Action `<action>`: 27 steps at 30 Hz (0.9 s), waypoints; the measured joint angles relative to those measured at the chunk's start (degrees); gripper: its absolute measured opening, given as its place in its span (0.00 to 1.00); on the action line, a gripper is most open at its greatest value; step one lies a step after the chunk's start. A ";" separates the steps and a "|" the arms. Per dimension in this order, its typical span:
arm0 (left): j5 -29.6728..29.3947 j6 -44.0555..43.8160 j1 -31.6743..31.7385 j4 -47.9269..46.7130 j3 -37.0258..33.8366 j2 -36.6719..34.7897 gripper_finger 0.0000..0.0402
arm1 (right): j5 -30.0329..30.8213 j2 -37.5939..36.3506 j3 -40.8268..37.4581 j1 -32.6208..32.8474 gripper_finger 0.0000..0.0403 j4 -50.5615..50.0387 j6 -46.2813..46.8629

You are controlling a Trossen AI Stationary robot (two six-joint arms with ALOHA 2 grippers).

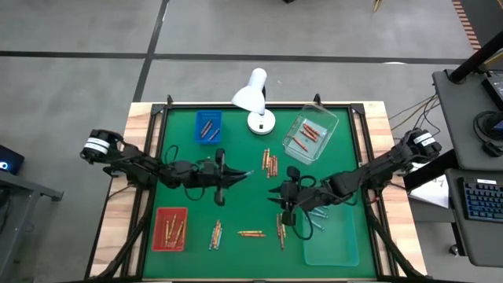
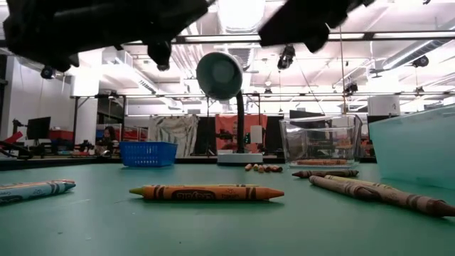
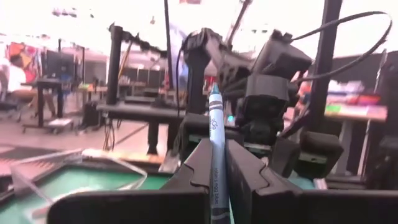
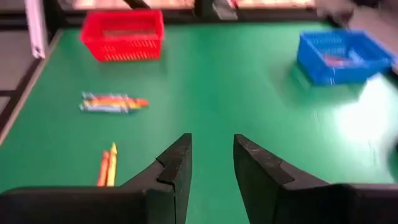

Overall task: Sort crayons
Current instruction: Put the blue crayon into the green bin

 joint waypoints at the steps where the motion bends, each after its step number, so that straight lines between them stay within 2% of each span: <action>1: 0.00 0.00 -0.14 1.71 -0.64 0.10 0.00 | 0.00 0.00 -0.03 0.00 0.27 1.74 -1.53; 6: 0.02 0.57 -1.06 7.78 -2.65 0.58 0.00 | -0.52 0.10 -0.22 0.00 0.27 12.19 -9.28; 11: 0.40 0.63 -1.80 7.98 -2.37 0.66 0.00 | -0.70 1.91 -0.28 0.11 0.27 21.13 -16.20; 16: 3.77 0.66 -2.01 8.01 -1.93 0.67 0.00 | -0.78 4.57 -0.30 0.11 0.27 28.57 -21.53; 27: 4.50 3.84 -2.03 7.99 -1.50 0.67 0.00 | 0.59 5.55 0.29 -0.36 0.27 36.33 -26.97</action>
